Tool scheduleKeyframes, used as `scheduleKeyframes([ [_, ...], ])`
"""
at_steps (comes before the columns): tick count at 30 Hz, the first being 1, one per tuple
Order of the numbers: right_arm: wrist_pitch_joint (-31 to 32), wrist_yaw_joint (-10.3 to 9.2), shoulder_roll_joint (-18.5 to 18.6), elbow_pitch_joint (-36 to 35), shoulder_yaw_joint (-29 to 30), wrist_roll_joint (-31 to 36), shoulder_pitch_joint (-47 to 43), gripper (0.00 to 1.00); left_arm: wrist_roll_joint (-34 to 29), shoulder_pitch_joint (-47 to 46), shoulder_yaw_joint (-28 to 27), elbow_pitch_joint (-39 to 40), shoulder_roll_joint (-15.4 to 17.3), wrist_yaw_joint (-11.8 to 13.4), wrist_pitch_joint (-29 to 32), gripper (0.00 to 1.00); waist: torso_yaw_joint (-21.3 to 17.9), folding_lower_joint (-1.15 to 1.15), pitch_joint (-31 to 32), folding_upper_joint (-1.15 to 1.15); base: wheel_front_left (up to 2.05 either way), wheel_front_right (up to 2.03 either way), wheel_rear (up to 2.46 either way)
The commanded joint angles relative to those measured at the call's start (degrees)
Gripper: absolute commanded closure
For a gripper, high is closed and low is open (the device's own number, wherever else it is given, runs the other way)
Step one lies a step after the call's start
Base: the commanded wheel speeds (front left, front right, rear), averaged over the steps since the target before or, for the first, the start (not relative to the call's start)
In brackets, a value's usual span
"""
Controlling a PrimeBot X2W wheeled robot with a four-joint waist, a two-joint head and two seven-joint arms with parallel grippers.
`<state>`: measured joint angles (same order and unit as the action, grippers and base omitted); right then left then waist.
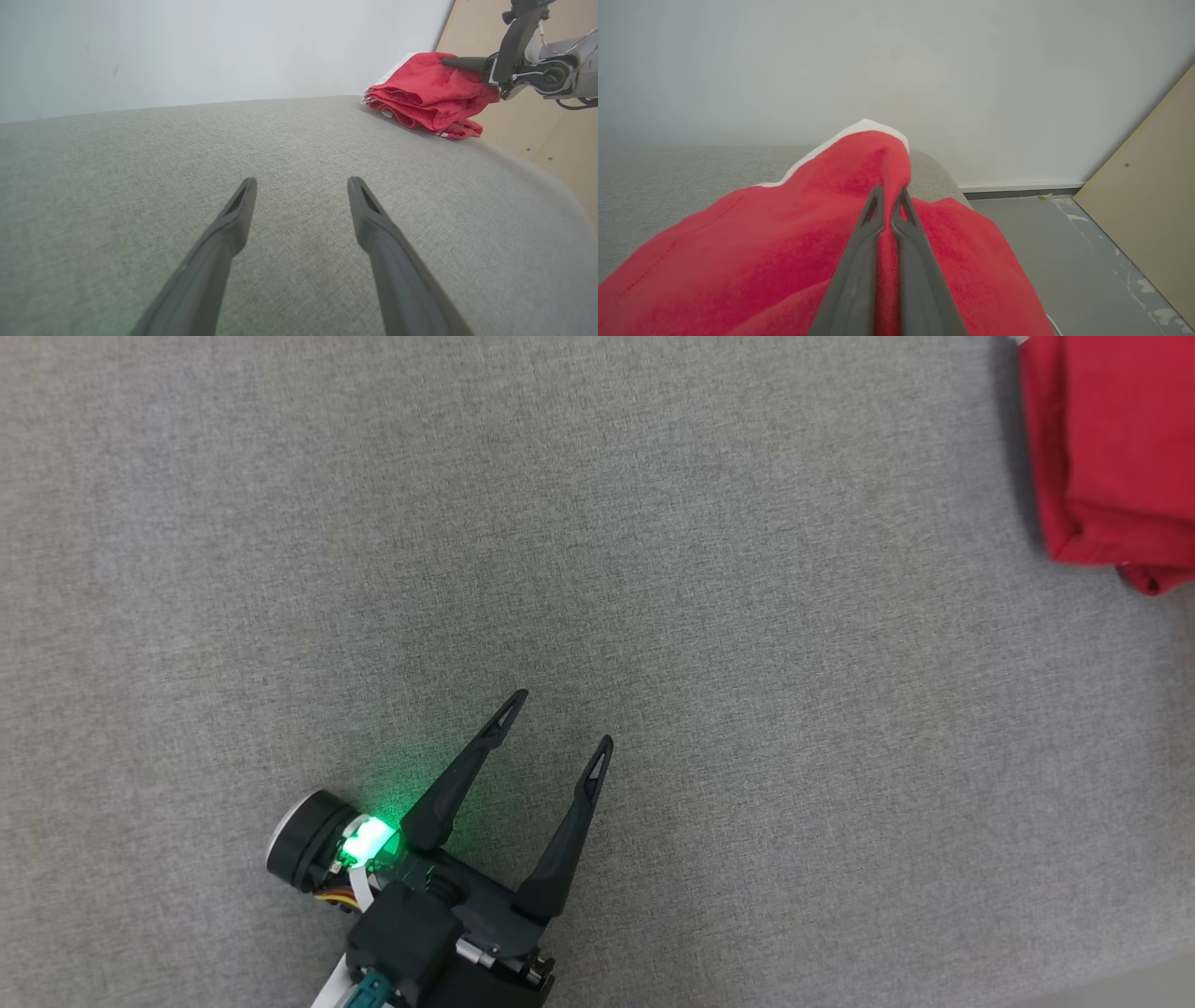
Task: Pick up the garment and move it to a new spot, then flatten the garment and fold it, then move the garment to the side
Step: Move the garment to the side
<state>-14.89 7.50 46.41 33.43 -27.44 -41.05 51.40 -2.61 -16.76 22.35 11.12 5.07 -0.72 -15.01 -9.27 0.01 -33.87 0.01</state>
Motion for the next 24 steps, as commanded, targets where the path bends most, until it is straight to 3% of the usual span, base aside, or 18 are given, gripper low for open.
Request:
scheduleKeyframes([
  [1, -0.3, -0.03, 0.8, 0.2, 0.7, 0.5, 0.3, 1.0, -0.4, -0.3, -0.2, -0.3, 0.8, 0.3, -0.1, 0.0, 0.0, -0.01, -0.6, -0.01, 0.0, 0.0, 0.0],
  [13, -0.3, -0.03, 3.9, 3.5, 4.4, 1.9, -1.0, 1.0, -0.4, -1.4, -0.4, -0.9, 2.9, 0.4, 0.1, 0.0, 0.9, -0.01, -2.4, -0.01, 0.0, 0.0, 0.0],
  [21, -0.3, -0.04, 3.3, 8.3, 4.6, 3.6, 0.7, 1.0, 2.6, 0.2, -0.8, -1.5, 2.4, 0.7, 0.2, 0.0, 1.8, -0.01, -2.7, -0.01, 0.0, 0.0, 0.0],
  [23, -0.3, -0.04, 2.8, 10.3, 5.5, 5.5, 1.8, 0.58, 3.8, 0.5, -1.1, -1.9, 2.3, 0.6, 0.2, 0.0, 1.9, -0.01, -2.6, -0.01, 0.0, 0.0, 0.0],
  [24, -0.3, -0.04, 2.5, 11.5, 6.4, 7.0, 2.7, 0.0, 4.0, 0.5, -1.3, -2.0, 2.2, 0.7, 0.2, 0.0, 1.9, -0.01, -2.6, -0.01, 0.0, 0.0, 0.0],
])
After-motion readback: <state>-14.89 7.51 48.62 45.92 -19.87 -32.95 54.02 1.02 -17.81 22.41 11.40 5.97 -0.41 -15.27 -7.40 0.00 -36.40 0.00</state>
